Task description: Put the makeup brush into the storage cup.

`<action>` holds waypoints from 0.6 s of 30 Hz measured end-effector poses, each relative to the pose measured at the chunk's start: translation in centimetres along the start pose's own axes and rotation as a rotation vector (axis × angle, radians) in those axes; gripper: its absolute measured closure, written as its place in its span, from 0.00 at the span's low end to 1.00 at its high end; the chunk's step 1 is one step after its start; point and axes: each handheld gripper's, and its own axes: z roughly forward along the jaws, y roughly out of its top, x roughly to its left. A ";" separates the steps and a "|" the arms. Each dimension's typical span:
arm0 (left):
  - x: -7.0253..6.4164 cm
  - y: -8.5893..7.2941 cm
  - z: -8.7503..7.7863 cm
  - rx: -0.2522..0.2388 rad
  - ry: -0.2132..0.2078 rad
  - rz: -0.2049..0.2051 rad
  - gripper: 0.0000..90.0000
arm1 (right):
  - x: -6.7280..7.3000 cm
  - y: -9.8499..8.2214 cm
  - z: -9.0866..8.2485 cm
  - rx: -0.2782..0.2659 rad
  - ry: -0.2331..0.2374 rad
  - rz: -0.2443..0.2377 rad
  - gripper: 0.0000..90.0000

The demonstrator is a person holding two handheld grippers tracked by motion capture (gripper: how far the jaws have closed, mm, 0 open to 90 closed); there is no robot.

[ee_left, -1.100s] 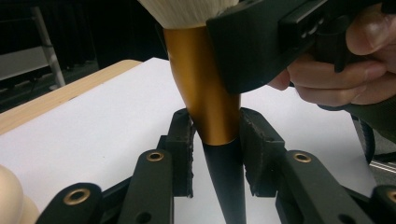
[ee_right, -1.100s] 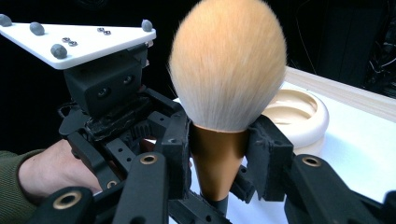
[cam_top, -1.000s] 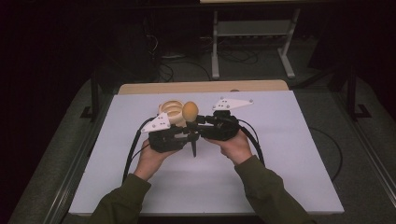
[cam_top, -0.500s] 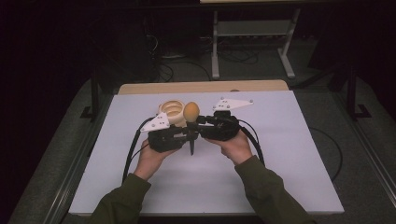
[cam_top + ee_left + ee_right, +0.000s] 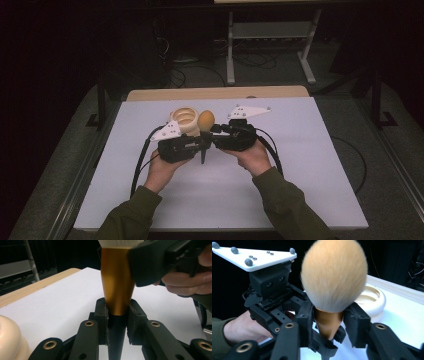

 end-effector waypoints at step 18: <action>0.9 -0.3 -1.0 -0.019 0.025 -0.045 0.82 | -0.9 -0.9 -1.5 0.002 -0.137 -0.064 0.13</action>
